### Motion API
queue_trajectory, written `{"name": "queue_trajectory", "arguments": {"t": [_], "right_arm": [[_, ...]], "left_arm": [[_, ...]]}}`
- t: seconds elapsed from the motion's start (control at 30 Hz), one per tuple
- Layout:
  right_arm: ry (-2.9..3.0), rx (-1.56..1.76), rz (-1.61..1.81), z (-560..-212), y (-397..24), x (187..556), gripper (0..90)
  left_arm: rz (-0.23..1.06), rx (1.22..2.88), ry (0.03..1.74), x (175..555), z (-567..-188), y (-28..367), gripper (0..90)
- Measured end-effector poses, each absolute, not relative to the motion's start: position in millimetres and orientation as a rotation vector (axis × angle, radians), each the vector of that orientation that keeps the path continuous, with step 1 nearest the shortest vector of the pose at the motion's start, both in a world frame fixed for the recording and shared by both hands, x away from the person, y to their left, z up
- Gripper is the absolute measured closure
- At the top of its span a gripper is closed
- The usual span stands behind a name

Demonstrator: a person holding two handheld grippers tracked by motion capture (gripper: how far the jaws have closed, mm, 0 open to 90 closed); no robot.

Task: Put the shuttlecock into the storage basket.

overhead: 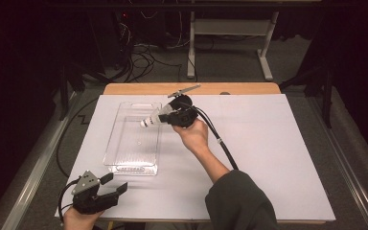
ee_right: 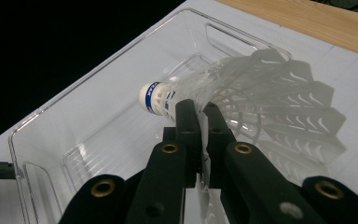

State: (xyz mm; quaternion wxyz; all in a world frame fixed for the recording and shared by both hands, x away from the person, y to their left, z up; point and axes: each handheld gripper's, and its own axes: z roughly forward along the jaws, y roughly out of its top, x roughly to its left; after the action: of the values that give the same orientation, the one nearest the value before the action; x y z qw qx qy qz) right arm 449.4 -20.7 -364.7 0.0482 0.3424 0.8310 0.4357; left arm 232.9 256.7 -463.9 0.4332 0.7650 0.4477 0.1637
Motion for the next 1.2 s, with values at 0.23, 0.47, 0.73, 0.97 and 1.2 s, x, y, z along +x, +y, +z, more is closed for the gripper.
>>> {"name": "queue_trajectory", "arguments": {"t": [0.23, 0.47, 0.73, 0.97, 1.2], "right_arm": [[2.528, 1.053, 1.313, -369.7, -12.8, 454.8, 89.1], [2.536, 1.048, 1.3, -373.1, -3.6, 461.3, 89.0], [2.544, 1.037, 1.28, -375.3, 8.0, 465.7, 89.1], [2.542, 1.039, 1.264, -380.2, 21.0, 469.5, 89.0], [2.543, 1.027, 1.236, -383.2, 36.6, 472.9, 88.9]], "left_arm": [[0.404, 1.91, 1.109, 233.2, -464.2, 254.9, 33.4], [0.407, 1.906, 1.114, 234.0, -464.1, 255.5, 33.3], [0.406, 1.908, 1.112, 233.5, -463.9, 255.6, 33.4], [0.404, 1.905, 1.111, 233.2, -463.6, 255.8, 33.4], [0.403, 1.902, 1.109, 233.3, -463.7, 255.8, 33.4]]}}
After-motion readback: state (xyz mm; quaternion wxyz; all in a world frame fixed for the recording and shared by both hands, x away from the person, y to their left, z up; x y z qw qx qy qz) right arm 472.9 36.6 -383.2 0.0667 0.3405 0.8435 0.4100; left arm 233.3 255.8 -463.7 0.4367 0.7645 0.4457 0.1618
